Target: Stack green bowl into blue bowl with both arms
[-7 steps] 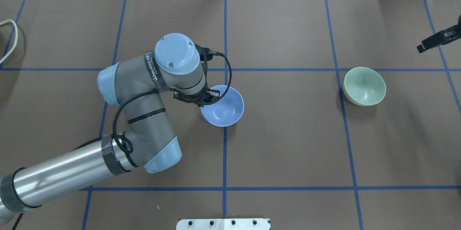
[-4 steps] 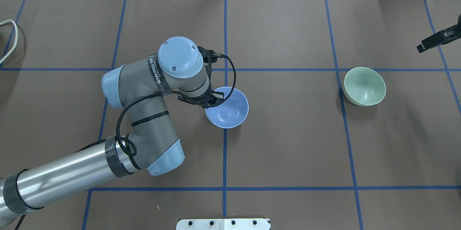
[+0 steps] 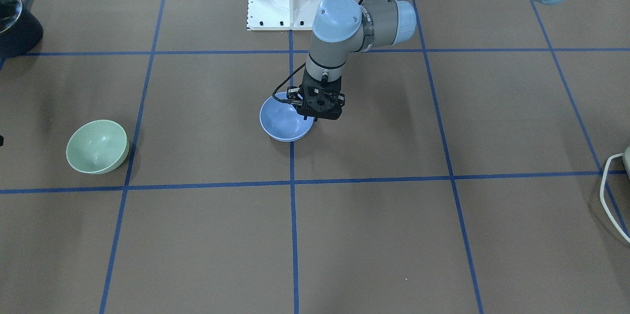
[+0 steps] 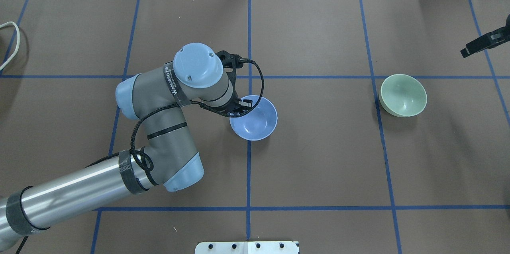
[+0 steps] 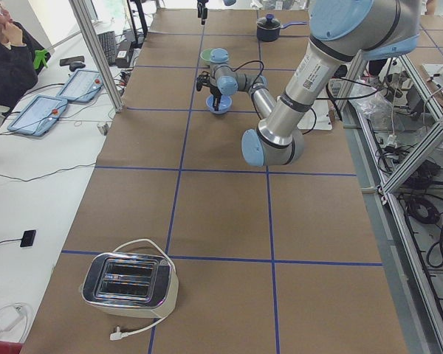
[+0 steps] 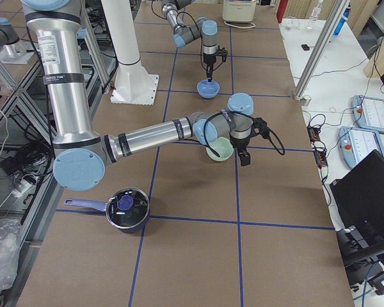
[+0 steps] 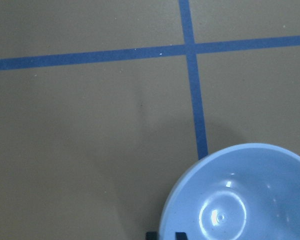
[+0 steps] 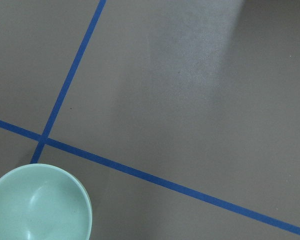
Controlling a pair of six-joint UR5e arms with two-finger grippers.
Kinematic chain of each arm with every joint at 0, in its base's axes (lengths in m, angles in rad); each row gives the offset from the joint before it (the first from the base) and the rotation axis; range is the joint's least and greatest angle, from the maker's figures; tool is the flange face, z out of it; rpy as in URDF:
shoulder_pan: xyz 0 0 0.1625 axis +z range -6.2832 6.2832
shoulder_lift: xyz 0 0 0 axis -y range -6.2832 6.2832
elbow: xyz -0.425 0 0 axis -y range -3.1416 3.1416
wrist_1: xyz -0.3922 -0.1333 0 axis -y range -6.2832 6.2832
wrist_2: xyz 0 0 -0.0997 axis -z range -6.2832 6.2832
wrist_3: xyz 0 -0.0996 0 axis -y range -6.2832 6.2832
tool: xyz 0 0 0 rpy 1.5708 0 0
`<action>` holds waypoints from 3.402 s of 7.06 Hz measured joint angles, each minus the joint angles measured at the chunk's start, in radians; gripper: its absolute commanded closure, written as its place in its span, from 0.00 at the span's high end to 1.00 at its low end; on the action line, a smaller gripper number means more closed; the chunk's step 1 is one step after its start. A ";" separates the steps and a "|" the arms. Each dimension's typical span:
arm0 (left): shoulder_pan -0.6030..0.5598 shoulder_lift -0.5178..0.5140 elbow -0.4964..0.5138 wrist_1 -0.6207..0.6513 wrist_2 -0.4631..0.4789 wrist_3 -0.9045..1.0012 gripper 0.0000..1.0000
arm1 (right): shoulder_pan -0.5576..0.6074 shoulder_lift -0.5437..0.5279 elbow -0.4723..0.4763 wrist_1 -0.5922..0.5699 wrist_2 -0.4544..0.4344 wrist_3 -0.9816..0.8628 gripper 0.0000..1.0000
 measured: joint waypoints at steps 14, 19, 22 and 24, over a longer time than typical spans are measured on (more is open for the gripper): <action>-0.997 0.636 -0.025 0.235 -0.391 1.397 0.98 | 0.000 -0.057 -0.005 -0.001 0.015 0.000 1.00; -1.058 0.717 -0.017 0.210 -0.434 1.446 0.98 | -0.180 -0.040 -0.133 0.228 -0.032 0.191 0.94; -1.057 0.725 -0.019 0.208 -0.433 1.444 0.98 | -0.301 -0.028 -0.151 0.291 -0.115 0.308 0.06; -1.057 0.728 -0.020 0.207 -0.433 1.443 0.98 | -0.310 -0.028 -0.157 0.303 -0.101 0.305 0.00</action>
